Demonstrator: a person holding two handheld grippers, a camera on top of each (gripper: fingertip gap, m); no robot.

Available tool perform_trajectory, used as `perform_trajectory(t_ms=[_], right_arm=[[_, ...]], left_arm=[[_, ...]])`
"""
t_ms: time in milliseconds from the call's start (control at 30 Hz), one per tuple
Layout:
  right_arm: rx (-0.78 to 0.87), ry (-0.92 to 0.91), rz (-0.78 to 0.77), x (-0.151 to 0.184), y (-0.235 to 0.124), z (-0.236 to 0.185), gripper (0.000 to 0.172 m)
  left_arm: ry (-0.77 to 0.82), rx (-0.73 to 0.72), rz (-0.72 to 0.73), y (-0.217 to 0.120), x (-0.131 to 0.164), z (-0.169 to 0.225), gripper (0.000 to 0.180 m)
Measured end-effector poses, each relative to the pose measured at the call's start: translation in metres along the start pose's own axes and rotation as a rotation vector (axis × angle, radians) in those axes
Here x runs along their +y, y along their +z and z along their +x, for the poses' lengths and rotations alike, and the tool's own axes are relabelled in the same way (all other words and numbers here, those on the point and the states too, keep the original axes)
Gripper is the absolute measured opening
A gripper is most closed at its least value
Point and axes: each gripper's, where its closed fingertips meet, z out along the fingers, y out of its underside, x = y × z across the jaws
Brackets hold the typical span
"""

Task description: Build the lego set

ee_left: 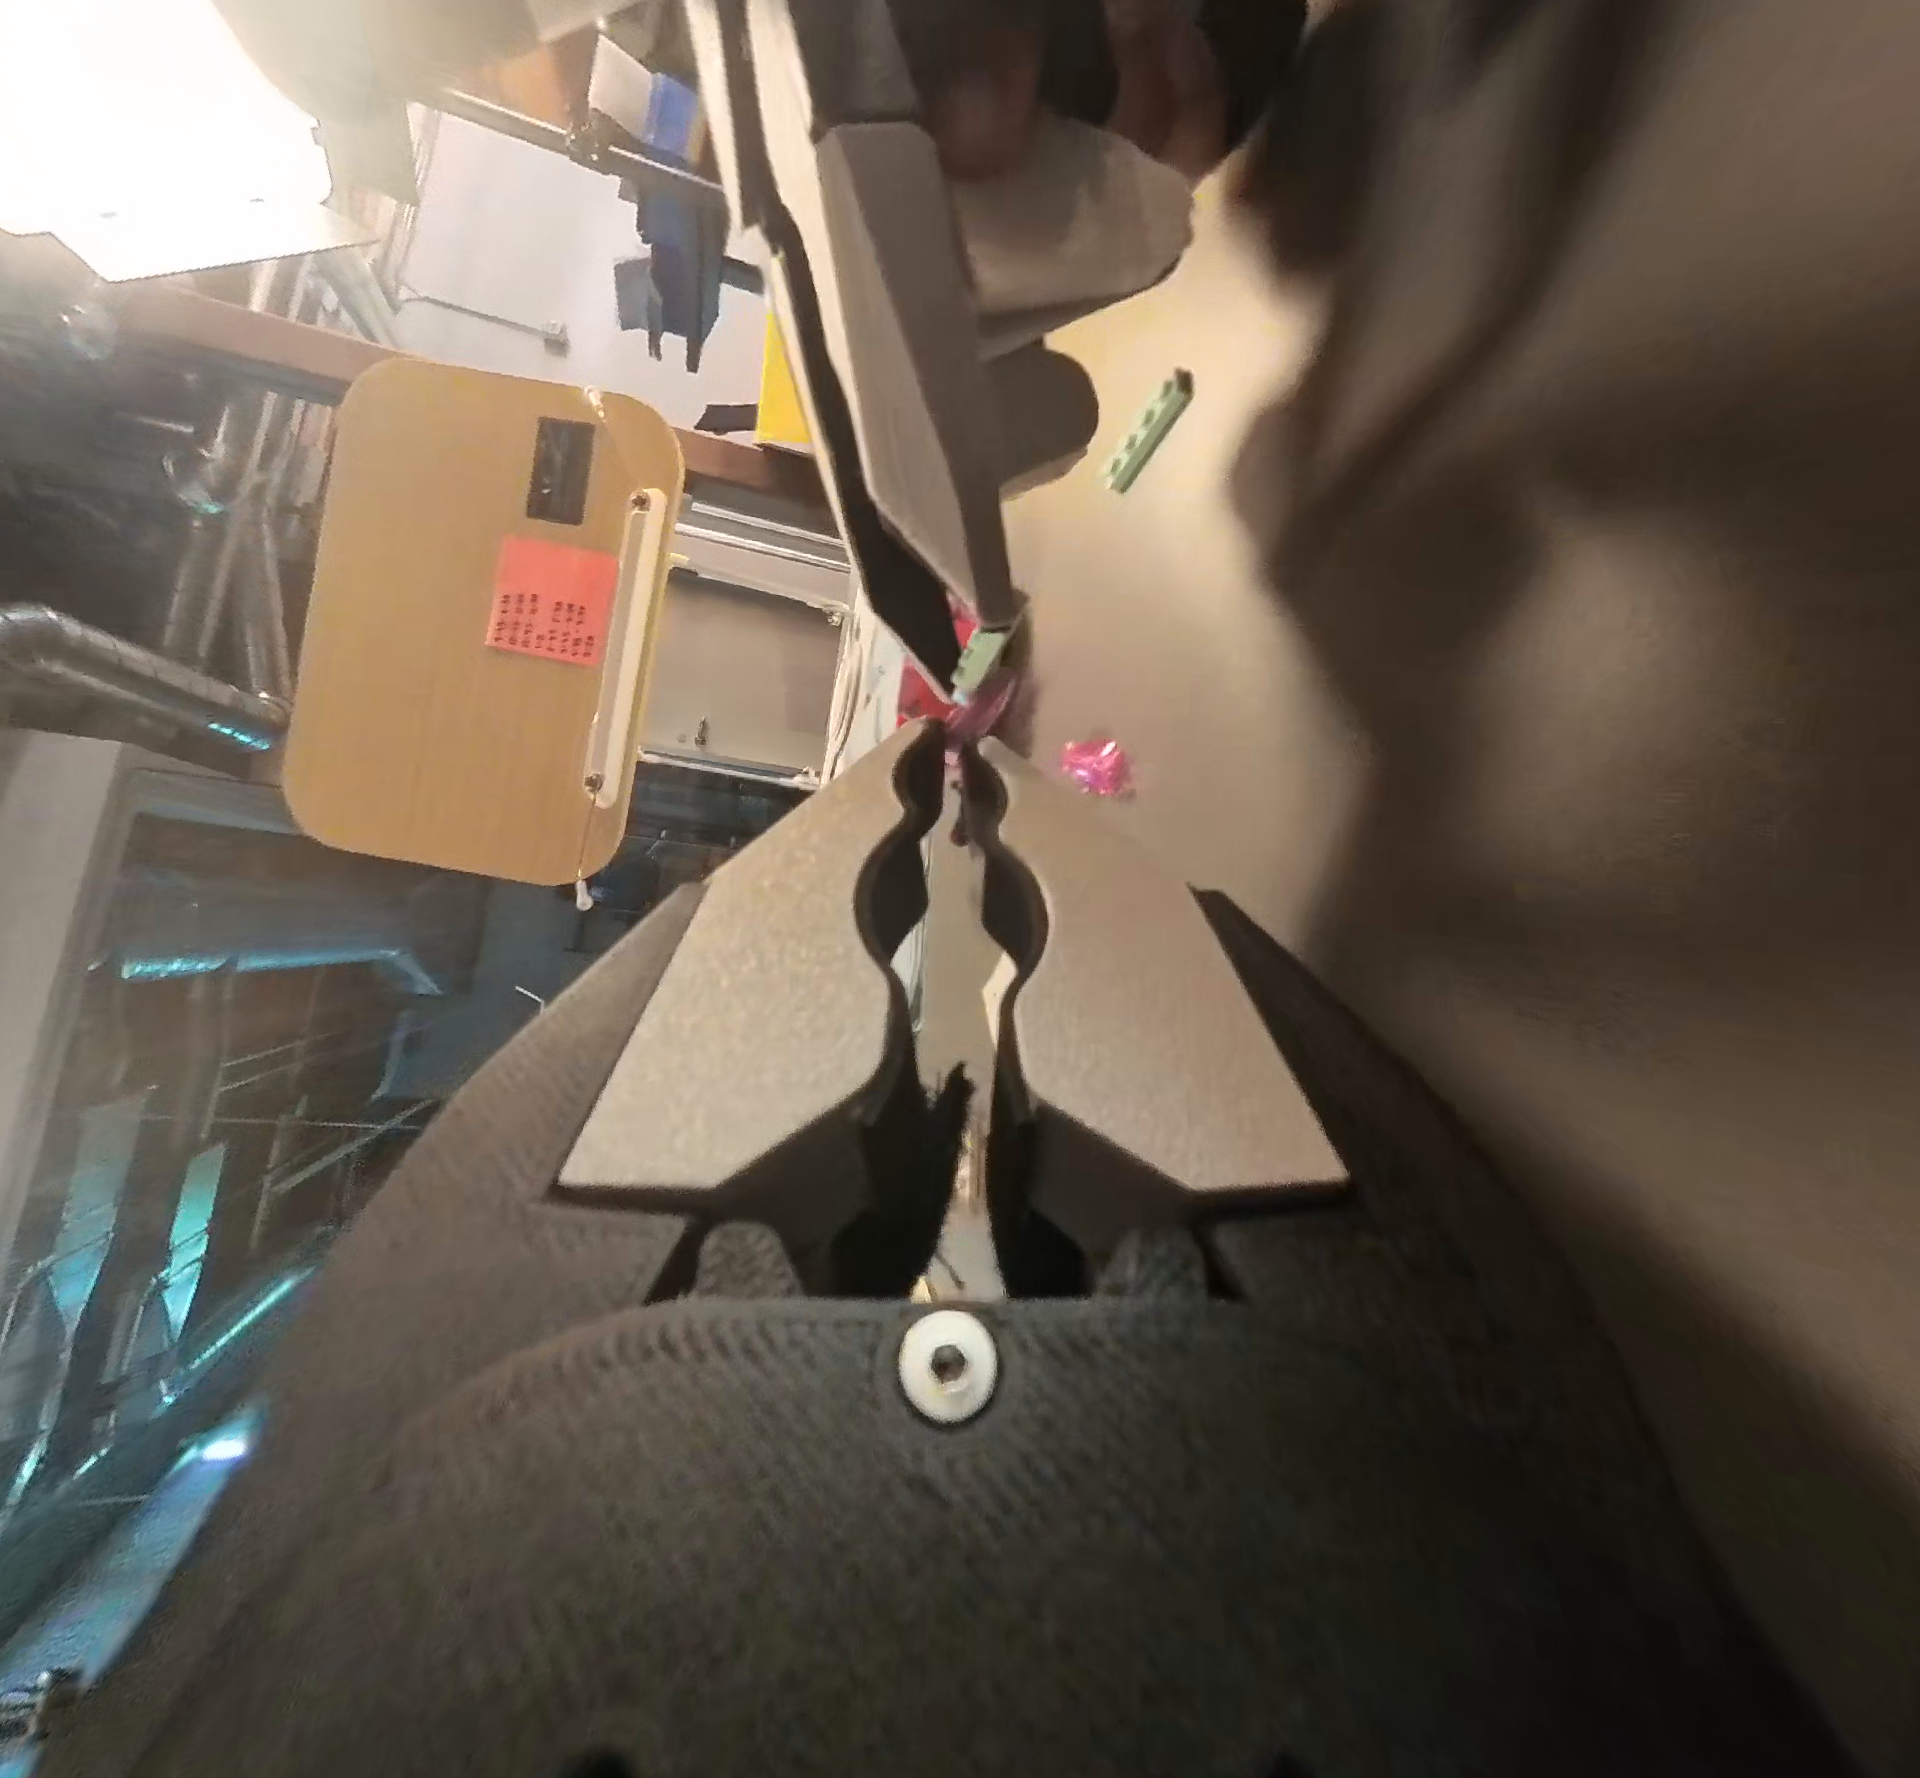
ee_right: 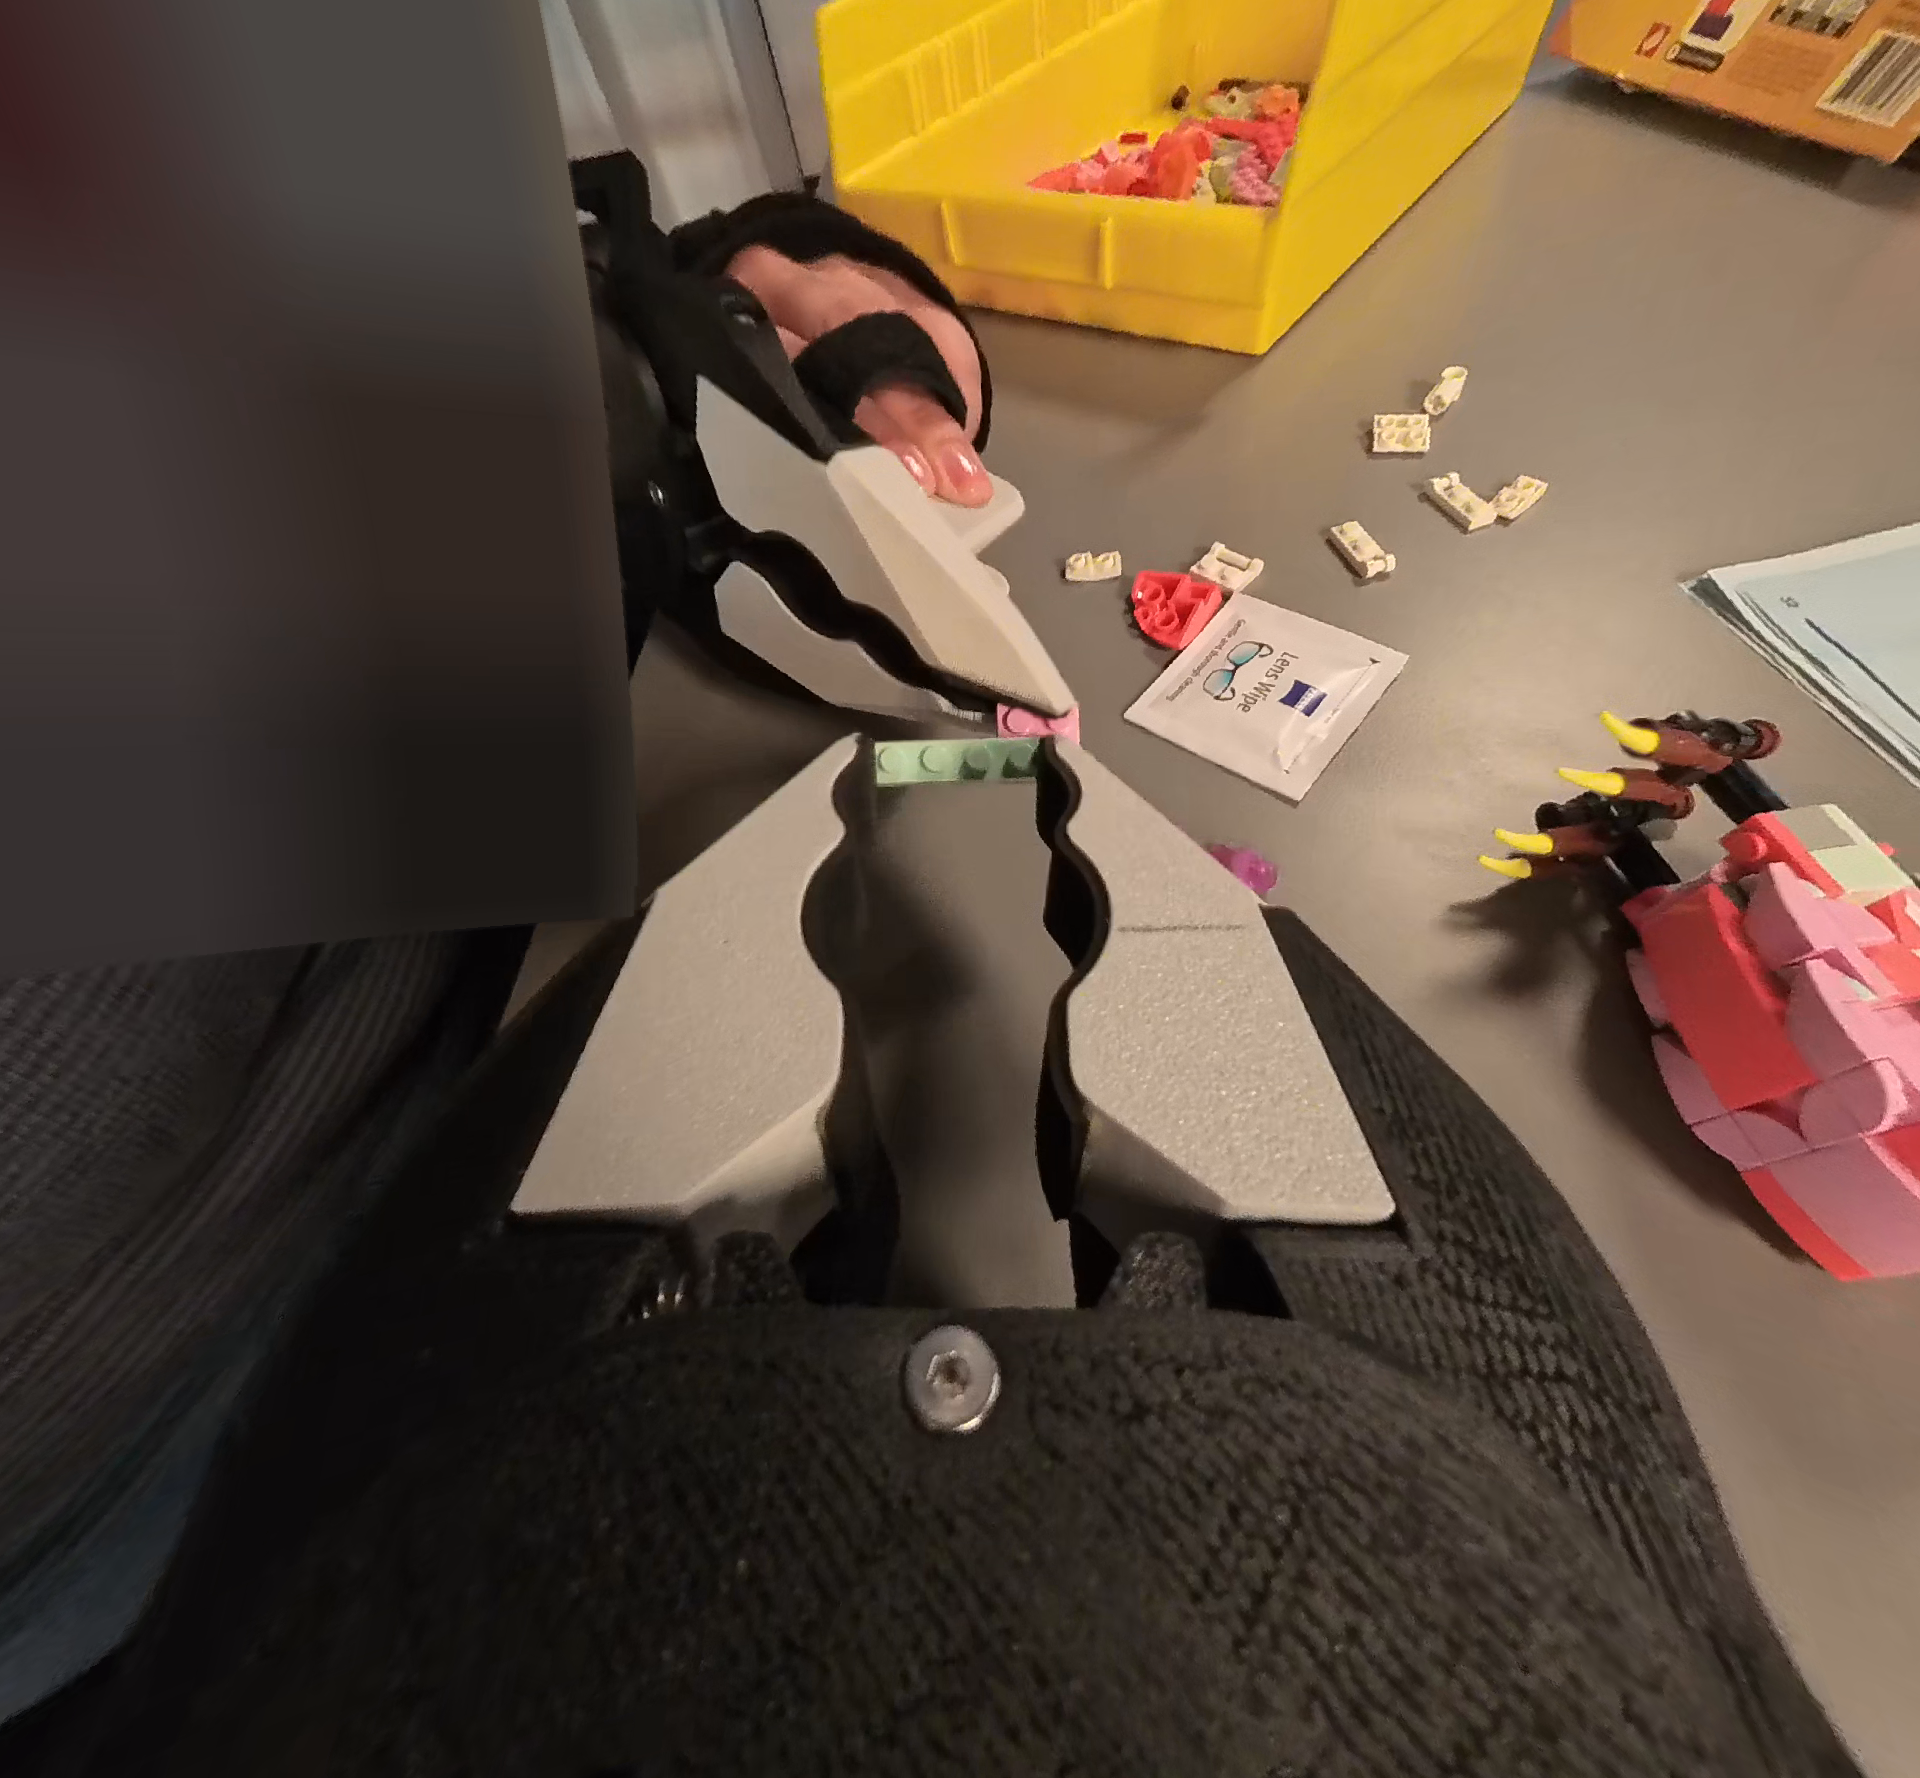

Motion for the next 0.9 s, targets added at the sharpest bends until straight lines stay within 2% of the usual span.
perform_trajectory(t_ms=[267,500,700,900], right_arm=[[-0.008,0.095,0.045,-0.008,0.000,0.003,0.030],[0.105,-0.093,0.043,-0.009,0.005,0.005,0.029],[0.034,0.055,0.100,-0.015,0.002,0.005,0.029],[0.053,0.004,0.065,-0.014,0.002,0.004,0.029]], left_arm=[[-0.054,-0.022,-0.009,-0.002,0.002,-0.006,0.002],[-0.109,-0.029,-0.012,-0.002,0.004,-0.008,0.000],[-0.129,-0.031,-0.009,-0.002,0.004,-0.010,0.000],[-0.102,-0.040,-0.012,-0.002,0.004,-0.009,0.001]])
